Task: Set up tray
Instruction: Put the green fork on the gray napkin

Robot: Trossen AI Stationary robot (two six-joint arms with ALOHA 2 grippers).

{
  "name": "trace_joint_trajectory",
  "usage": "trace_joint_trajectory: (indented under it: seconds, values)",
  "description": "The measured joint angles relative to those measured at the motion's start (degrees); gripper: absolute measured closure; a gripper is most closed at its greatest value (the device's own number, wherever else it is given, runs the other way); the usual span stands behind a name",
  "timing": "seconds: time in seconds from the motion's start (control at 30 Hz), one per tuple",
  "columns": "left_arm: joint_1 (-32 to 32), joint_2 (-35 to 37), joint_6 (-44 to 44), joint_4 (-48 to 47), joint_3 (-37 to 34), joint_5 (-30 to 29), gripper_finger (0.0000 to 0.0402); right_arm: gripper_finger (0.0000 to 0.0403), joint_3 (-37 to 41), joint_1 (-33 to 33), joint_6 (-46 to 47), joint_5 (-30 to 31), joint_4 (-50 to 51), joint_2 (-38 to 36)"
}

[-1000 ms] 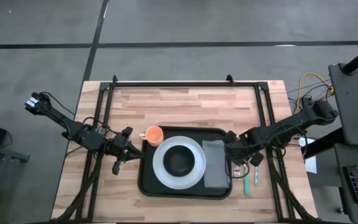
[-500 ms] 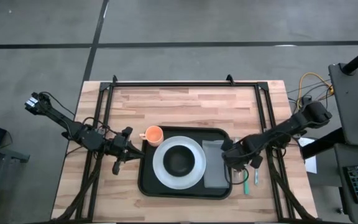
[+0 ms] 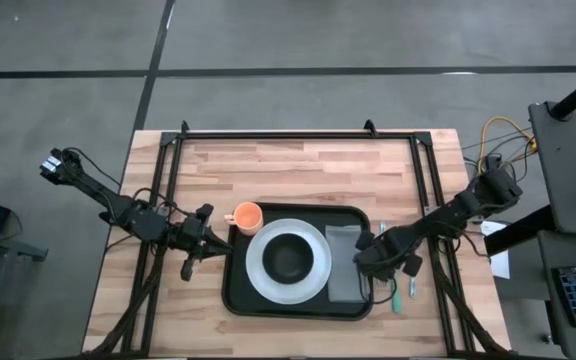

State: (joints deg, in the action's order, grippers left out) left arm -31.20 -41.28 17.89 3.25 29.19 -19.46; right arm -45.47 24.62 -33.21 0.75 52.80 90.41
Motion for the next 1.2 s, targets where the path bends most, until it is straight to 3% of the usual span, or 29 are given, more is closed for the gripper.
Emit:
trace_joint_trajectory:
  seconds: [0.7,1.2]
  values:
    - [0.0,0.0,0.0,0.0,0.0,0.0,0.0378,0.0312,0.4,-0.1,-1.4,1.0,-3.5,-0.4]
    - [0.0,0.0,0.0,0.0,0.0,0.0,0.0378,0.03,-0.9,-0.5,-0.9,0.9,-2.7,-1.7]
